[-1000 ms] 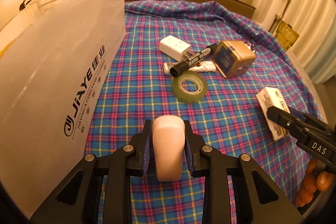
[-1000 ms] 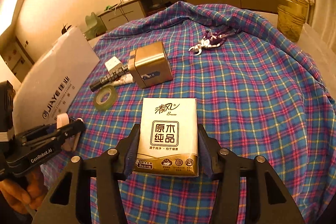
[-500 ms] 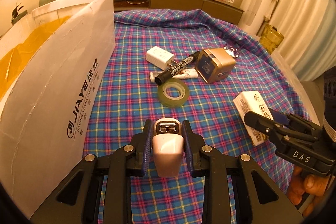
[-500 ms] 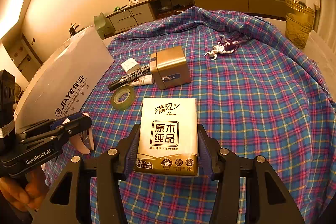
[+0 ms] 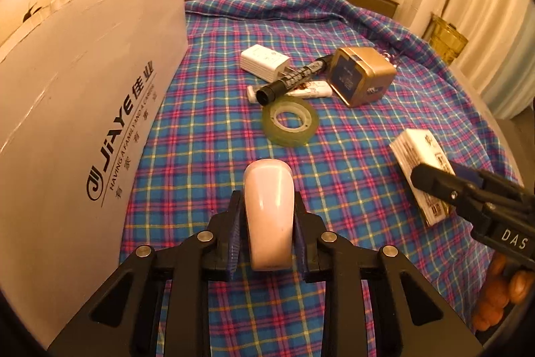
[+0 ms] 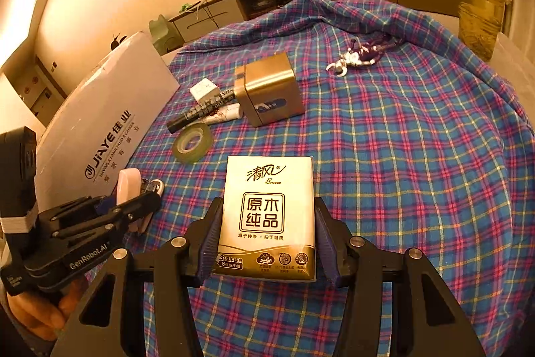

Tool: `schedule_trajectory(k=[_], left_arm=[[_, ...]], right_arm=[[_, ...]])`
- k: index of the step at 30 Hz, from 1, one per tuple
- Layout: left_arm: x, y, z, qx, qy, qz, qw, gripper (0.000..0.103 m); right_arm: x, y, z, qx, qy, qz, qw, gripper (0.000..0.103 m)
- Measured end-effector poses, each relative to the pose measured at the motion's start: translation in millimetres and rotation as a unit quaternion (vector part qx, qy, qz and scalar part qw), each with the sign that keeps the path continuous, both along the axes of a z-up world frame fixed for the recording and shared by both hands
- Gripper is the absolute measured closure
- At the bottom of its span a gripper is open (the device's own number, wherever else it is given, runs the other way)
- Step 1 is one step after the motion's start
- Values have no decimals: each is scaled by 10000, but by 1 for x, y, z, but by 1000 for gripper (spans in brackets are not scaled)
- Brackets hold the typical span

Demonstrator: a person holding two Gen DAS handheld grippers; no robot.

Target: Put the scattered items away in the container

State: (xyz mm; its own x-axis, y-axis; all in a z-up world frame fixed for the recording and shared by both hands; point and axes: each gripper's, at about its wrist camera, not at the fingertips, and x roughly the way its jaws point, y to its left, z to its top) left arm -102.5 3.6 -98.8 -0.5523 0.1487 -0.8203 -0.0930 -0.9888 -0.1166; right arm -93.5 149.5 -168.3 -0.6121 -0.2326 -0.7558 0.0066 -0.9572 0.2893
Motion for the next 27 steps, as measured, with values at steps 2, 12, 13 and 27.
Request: schedule_trajectory(k=[2,12,13,27], left_arm=[[2,1,5,19,66,-49,10000,76],[12,3,37,232,443,-220,9985,77],[13,2,39,258,454,-210,9984,77],[24,-11,72,561,802,-230,9949,77]], right_arm=[[1,-2,4,4,59,53,10000,51],[3,-6,9,25,164,86,9998,51],[3,-7,9,29,177,92,9998,51],[14,-30,36,71,484,292,9984,51]])
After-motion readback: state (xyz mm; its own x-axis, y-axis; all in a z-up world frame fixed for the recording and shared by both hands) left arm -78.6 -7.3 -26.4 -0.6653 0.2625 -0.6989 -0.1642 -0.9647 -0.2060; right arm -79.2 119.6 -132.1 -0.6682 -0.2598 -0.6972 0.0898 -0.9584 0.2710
